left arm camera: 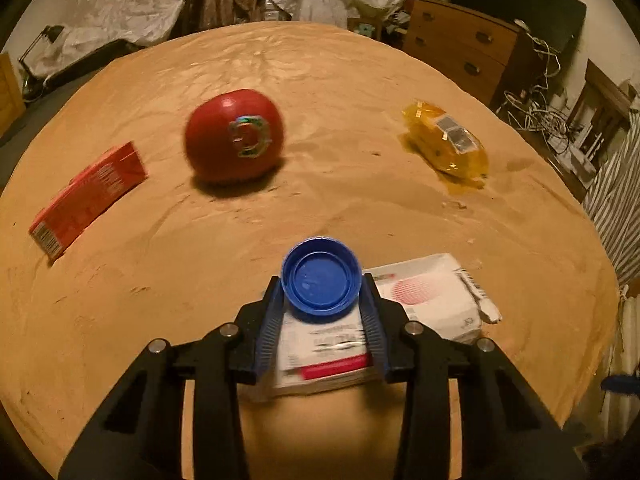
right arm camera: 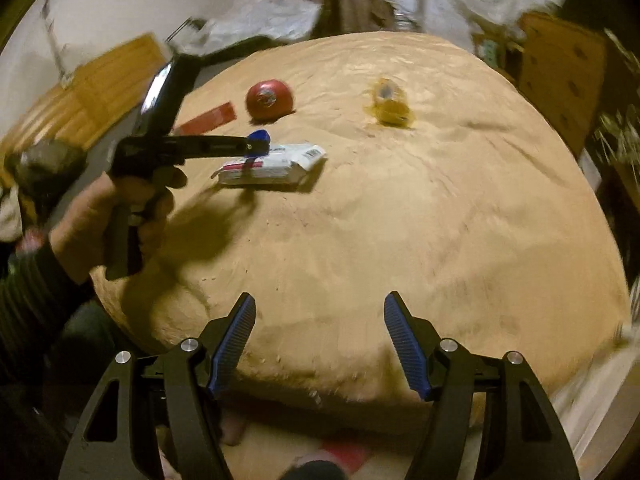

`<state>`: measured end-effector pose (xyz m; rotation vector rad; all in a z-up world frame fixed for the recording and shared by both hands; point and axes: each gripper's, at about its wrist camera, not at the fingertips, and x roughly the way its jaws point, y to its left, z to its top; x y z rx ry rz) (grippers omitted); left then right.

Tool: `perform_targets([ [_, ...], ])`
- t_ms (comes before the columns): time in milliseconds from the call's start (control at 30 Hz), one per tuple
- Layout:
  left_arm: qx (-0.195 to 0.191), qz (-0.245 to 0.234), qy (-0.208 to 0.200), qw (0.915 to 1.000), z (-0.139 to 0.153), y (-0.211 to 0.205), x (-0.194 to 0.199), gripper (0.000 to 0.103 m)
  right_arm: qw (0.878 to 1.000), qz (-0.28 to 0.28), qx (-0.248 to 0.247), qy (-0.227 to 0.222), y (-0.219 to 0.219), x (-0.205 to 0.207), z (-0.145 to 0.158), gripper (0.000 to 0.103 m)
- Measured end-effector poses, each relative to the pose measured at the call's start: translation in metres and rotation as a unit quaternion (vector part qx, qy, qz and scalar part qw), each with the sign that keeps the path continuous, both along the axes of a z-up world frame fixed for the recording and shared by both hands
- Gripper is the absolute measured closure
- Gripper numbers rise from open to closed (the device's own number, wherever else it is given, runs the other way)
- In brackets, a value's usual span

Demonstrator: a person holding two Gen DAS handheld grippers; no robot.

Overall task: Collect trash
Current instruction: 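Grasp the blue bottle cap with the left tool, then grasp the white tablet box with the right tool while the left tool holds the blue cap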

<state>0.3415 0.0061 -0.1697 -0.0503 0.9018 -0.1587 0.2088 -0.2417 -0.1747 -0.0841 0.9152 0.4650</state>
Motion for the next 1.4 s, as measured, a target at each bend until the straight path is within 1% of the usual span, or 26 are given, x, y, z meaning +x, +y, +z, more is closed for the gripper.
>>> perform_targets([
  [167, 0.000, 0.000, -0.007, 1.0000, 0.010, 0.031, -0.021, 0.065, 0.996, 0.074, -0.054, -0.007, 0.033, 0.039, 0.002, 0.035],
  [200, 0.003, 0.000, -0.005, 1.0000, 0.010, 0.038, -0.026, 0.065, 0.993, 0.092, -0.070, -0.012, 0.043, 0.047, 0.003, 0.035],
  [267, 0.013, 0.002, 0.004, 0.9999, 0.006, 0.056, -0.036, 0.065, 0.984, 0.142, -0.108, -0.026, 0.068, 0.065, 0.004, 0.035],
  [300, 0.017, 0.005, 0.008, 0.9998, 0.004, 0.064, -0.040, 0.065, 0.978, 0.165, -0.124, -0.033, 0.079, 0.070, 0.005, 0.035],
  [333, 0.020, 0.011, 0.012, 0.9997, 0.001, 0.073, -0.045, 0.065, 0.970, 0.193, -0.144, -0.042, 0.093, 0.078, 0.005, 0.035],
  [367, 0.020, 0.019, 0.017, 0.9995, -0.002, 0.083, -0.049, 0.065, 0.961, 0.220, -0.161, -0.045, 0.108, 0.086, 0.005, 0.035],
  [400, 0.020, 0.025, 0.022, 0.9993, -0.005, 0.089, -0.053, 0.065, 0.955, 0.238, -0.171, -0.046, 0.117, 0.092, 0.004, 0.034],
  [433, 0.015, 0.029, 0.030, 0.9990, -0.010, 0.096, -0.057, 0.065, 0.943, 0.270, -0.190, -0.045, 0.133, 0.101, 0.003, 0.031],
  [500, 0.013, 0.033, 0.039, 0.9986, -0.017, 0.102, -0.063, 0.065, 0.927, 0.305, -0.216, -0.037, 0.153, 0.112, -0.001, 0.027],
  [533, 0.013, 0.031, 0.043, 0.9985, -0.020, 0.103, -0.064, 0.065, 0.916, 0.323, -0.237, -0.033, 0.166, 0.120, -0.004, 0.027],
  [633, 0.019, 0.025, 0.042, 0.9986, -0.023, 0.102, -0.065, 0.065, 0.892, 0.354, -0.280, -0.019, 0.193, 0.139, -0.014, 0.027],
  [733, 0.023, 0.019, 0.041, 0.9987, -0.023, 0.102, -0.064, 0.065, 0.878, 0.371, -0.303, 0.007, 0.210, 0.153, -0.028, 0.027],
  [767, 0.029, 0.016, 0.040, 0.9986, -0.024, 0.100, -0.063, 0.065, 0.871, 0.378, -0.315, 0.016, 0.215, 0.157, -0.034, 0.027],
  [833, 0.039, 0.011, 0.038, 0.9985, -0.026, 0.097, -0.062, 0.065, 0.860, 0.387, -0.331, 0.030, 0.221, 0.162, -0.044, 0.027],
  [967, 0.034, 0.010, 0.037, 0.9987, -0.026, 0.097, -0.060, 0.065, 0.861, 0.387, -0.325, 0.053, 0.224, 0.172, -0.045, 0.027],
  [1067, 0.041, 0.008, 0.034, 0.9985, -0.027, 0.096, -0.061, 0.065, 0.870, 0.375, -0.312, 0.068, 0.220, 0.177, -0.042, 0.031],
  [1100, 0.045, 0.008, 0.033, 0.9984, -0.027, 0.094, -0.062, 0.065, 0.873, 0.371, -0.308, 0.068, 0.218, 0.177, -0.041, 0.035],
  [1200, 0.046, 0.012, 0.029, 0.9985, -0.028, 0.093, -0.063, 0.065, 0.893, 0.340, -0.288, 0.062, 0.207, 0.175, -0.036, 0.039],
  [1233, 0.045, 0.014, 0.028, 0.9985, -0.028, 0.092, -0.064, 0.065, 0.898, 0.331, -0.285, 0.057, 0.204, 0.174, -0.034, 0.041],
  [1333, 0.043, 0.022, 0.024, 0.9985, -0.028, 0.092, -0.066, 0.065, 0.919, 0.287, -0.266, 0.043, 0.194, 0.165, -0.030, 0.043],
  [1400, 0.042, 0.028, 0.022, 0.9985, -0.027, 0.092, -0.066, 0.065, 0.938, 0.244, -0.241, 0.037, 0.183, 0.160, -0.025, 0.044],
])
